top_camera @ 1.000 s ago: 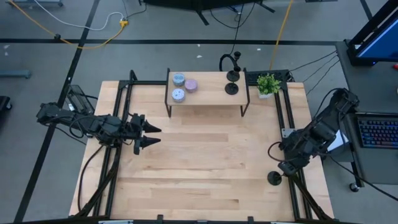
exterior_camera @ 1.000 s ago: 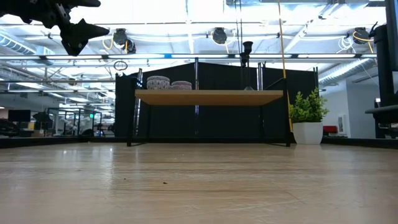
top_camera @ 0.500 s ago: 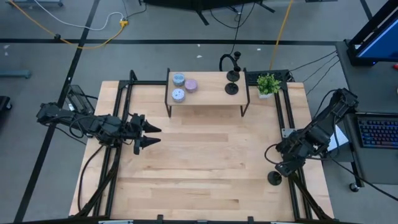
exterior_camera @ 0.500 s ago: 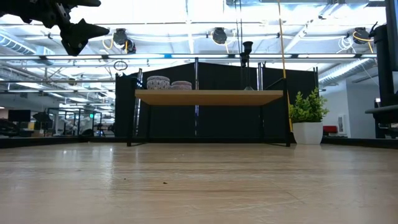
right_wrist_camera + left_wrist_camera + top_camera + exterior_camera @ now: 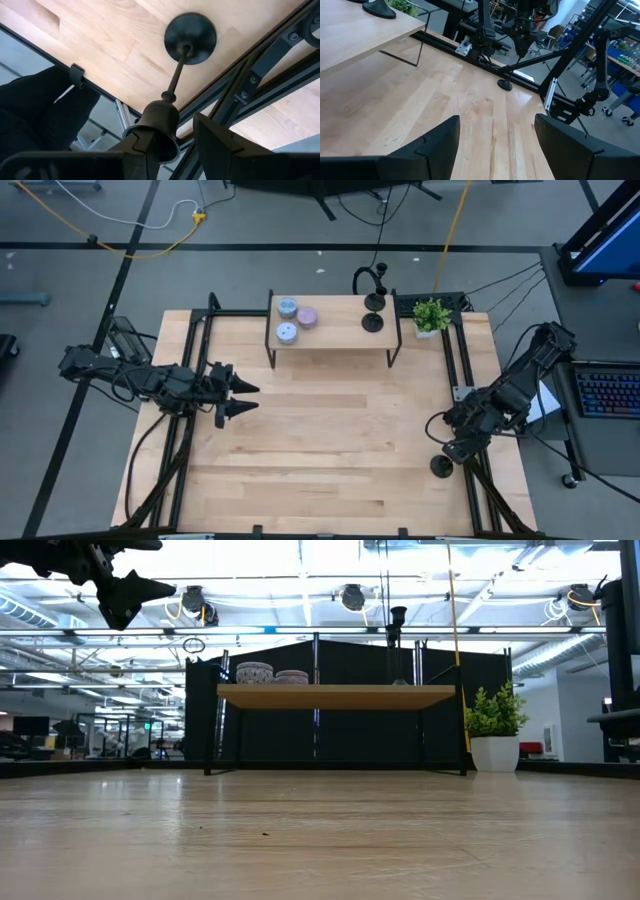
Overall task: Pick & Place candle stick holders
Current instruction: Put the black candlestick holder on the shelf
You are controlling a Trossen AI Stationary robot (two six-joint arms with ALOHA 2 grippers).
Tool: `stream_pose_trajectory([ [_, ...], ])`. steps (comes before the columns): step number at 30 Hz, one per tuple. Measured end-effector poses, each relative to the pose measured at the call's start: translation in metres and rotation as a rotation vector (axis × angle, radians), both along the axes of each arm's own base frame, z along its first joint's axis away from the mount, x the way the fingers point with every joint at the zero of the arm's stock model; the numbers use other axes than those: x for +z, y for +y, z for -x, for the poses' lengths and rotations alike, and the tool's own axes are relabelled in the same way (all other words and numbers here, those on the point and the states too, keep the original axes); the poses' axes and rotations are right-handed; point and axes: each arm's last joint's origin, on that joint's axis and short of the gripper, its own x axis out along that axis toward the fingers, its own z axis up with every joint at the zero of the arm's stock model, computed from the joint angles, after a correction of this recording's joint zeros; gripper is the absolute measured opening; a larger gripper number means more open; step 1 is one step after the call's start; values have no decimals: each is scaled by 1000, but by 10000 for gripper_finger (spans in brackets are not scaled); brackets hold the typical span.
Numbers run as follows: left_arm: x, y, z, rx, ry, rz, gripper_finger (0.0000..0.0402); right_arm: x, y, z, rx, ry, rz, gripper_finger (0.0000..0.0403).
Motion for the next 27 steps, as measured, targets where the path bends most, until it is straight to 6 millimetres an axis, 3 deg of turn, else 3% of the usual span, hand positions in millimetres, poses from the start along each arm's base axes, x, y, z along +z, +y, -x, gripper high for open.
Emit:
stream_pose_trajectory([
  [11, 0, 0, 0, -1, 0, -8, 264, -3, 0, 0, -3, 4, -2, 102],
  [20, 0, 0, 0, -1, 0, -8, 264, -9, 3, -3, -9, -12, -25, 24],
  [27, 0, 0, 0, -1, 0, -3, 264, -10, 2, -2, -29, 10, -15, 19],
])
